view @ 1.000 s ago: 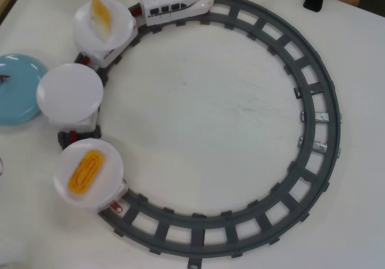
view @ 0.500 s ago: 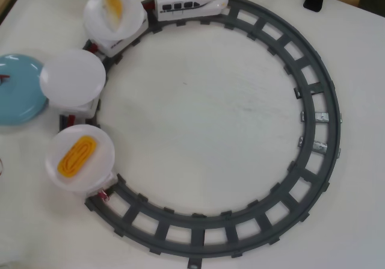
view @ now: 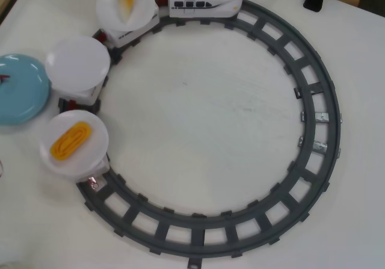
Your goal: Pick up the sushi from the Shinkansen and put it on the blue dish
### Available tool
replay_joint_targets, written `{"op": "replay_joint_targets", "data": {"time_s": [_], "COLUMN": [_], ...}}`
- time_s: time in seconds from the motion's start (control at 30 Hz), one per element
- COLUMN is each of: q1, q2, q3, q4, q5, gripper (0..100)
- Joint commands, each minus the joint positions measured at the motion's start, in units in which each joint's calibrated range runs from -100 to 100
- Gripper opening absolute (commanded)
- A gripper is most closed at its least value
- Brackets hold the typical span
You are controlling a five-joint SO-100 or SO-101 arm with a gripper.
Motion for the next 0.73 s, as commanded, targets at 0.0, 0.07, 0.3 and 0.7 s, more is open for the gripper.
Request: {"op": "replay_joint_targets", "data": {"time_s": [0.0,0.07,0.3,0.7], "q1": [-0.15,-0.15,-0.15,-0.15], "q2": [-3.44,-5.18,-8.09,-8.17], "q3": [-3.74,-3.19,-2.2,-1.66], "q4": [0.19,0.53,2.9,2.9], "q5": [-0.37,-0.37,-0.16,-0.26], "gripper": [20,20,20,20]}}
